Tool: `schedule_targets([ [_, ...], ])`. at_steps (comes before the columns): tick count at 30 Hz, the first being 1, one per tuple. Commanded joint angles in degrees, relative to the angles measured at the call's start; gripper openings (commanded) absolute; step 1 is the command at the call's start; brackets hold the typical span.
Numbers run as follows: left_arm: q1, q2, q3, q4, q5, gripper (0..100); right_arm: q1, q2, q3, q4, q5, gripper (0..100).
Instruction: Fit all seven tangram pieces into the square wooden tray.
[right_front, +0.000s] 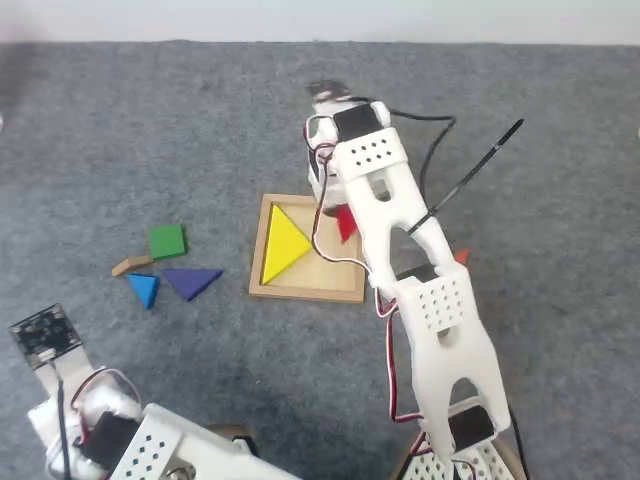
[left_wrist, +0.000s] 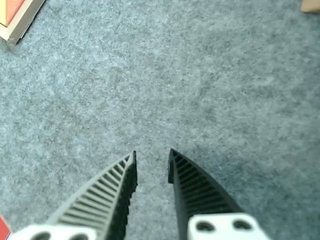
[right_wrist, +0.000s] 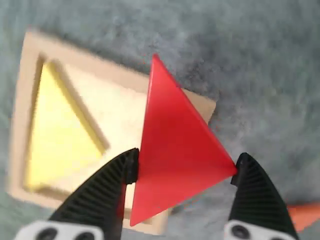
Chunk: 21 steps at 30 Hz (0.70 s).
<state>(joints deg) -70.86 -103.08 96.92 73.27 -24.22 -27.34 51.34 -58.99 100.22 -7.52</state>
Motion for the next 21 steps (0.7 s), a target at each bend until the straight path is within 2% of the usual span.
schedule_targets([
  [1,-0.4,-0.9,-0.5,0.4,-0.5,10,-3.8,-2.1,-2.1,0.0,-30.0,21.9],
  [3,-0.4,-0.9,-0.5,0.4,-0.5,10,-5.7,-2.0,-2.0,-2.5,-39.4,21.9],
  [6,-0.4,-0.9,-0.5,0.4,-0.5,10,-8.9,-1.0,-2.3,-8.6,-48.6,22.0],
  [12,-0.4,-0.9,-0.5,0.4,-0.5,10,-12.4,2.4,-2.4,-19.5,-55.6,22.0],
  [17,-0.4,-0.9,-0.5,0.4,-0.5,10,-11.2,4.3,-2.3,-17.6,-65.7,22.2],
  [21,-0.4,-0.9,-0.5,0.4,-0.5,10,-10.4,4.3,-2.4,-15.0,-67.4,22.4],
])
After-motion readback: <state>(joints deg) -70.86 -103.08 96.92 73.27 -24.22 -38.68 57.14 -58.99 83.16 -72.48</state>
